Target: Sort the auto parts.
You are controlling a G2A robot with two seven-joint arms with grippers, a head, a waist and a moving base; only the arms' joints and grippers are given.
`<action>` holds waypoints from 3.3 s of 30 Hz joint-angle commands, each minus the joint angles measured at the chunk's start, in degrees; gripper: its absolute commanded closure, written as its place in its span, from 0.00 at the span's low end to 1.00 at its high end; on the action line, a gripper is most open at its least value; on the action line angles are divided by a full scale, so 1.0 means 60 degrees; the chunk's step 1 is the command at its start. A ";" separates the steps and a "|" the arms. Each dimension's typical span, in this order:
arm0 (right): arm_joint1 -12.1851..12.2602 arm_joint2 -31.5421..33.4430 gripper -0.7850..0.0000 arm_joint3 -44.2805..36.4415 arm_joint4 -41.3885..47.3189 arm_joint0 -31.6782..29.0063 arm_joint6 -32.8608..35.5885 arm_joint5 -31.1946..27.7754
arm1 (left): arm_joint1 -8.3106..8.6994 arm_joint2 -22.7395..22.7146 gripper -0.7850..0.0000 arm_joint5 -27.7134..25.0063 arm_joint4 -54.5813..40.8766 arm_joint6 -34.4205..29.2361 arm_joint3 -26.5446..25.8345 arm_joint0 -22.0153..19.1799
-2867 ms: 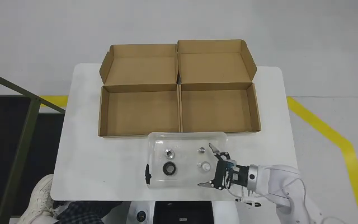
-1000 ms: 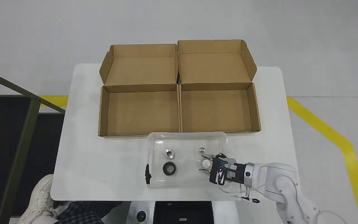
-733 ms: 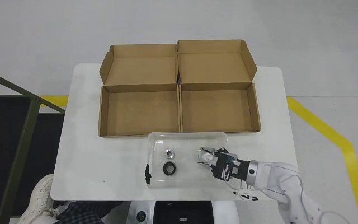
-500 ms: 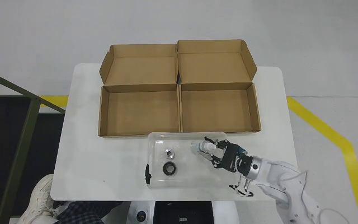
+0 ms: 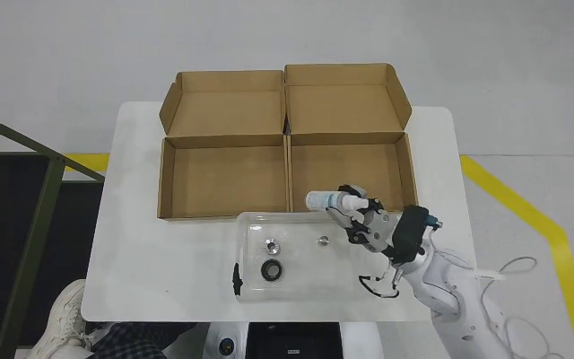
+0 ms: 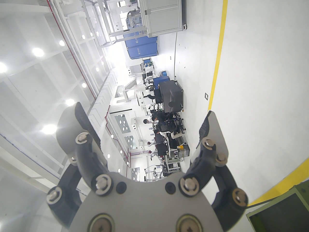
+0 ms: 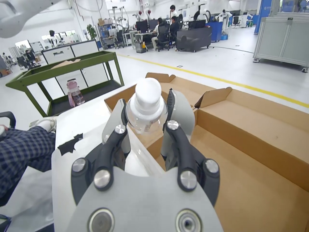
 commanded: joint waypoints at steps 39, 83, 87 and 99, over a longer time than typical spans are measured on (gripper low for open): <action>-0.0168 0.0430 1.00 -0.1065 0.0408 0.0533 -0.1718 -0.0226 | 0.0000 0.0000 0.00 0.0000 0.0000 0.0000 0.0000 0.0000; -0.0381 -0.1648 1.00 0.2537 -0.1551 0.3840 0.3762 -0.0106 | 0.0000 0.0000 0.00 0.0000 0.0000 0.0000 0.0000 0.0000; -0.0447 -0.1928 1.00 0.3060 -0.1484 0.4227 0.4030 -0.0054 | 0.0000 0.0000 0.00 0.0000 0.0000 0.0000 0.0000 0.0000; -0.0597 -0.2488 1.00 0.4070 -0.1432 0.5019 0.4463 -0.0006 | 0.0000 0.0000 0.00 0.0000 0.0000 0.0000 0.0000 0.0000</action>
